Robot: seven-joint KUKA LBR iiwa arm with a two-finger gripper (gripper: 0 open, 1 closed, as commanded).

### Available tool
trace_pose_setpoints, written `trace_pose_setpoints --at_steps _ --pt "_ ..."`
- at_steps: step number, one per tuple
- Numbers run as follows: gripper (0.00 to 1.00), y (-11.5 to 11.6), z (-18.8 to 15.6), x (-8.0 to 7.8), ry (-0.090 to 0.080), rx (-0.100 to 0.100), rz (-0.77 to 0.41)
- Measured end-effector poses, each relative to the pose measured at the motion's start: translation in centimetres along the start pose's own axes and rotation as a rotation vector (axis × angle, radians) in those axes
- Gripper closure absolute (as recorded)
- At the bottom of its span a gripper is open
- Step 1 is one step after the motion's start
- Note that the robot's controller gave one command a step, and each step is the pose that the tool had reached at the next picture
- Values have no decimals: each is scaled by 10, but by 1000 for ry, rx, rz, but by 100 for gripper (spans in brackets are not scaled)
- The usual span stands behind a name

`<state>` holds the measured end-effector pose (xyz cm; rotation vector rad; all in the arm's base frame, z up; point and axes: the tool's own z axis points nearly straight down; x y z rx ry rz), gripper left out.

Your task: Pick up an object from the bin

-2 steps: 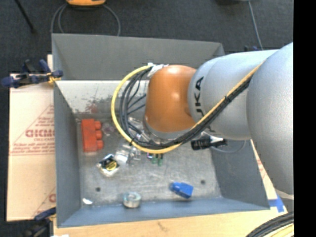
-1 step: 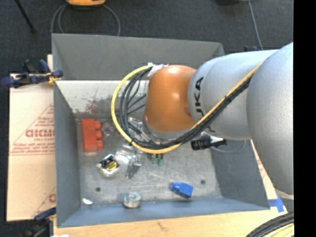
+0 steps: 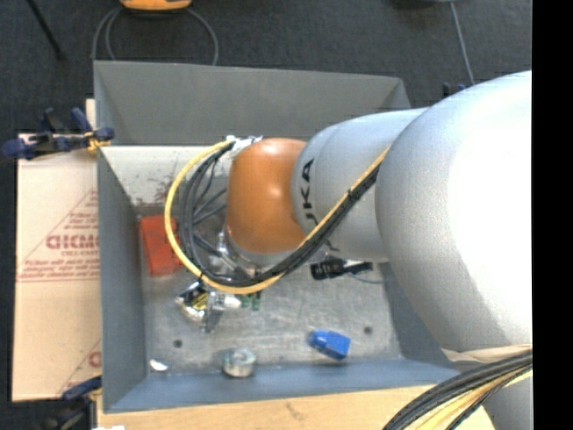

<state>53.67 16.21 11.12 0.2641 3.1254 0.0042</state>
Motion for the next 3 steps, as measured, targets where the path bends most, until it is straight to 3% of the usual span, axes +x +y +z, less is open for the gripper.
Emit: trace_pose_setpoints --at_steps 1,2,3 --pt "0 6 38 2 -4 3 -140" --pt "100 8 36 -1 -12 -2 -137" --pt "100 -37 -140 -53 -8 2 -356"
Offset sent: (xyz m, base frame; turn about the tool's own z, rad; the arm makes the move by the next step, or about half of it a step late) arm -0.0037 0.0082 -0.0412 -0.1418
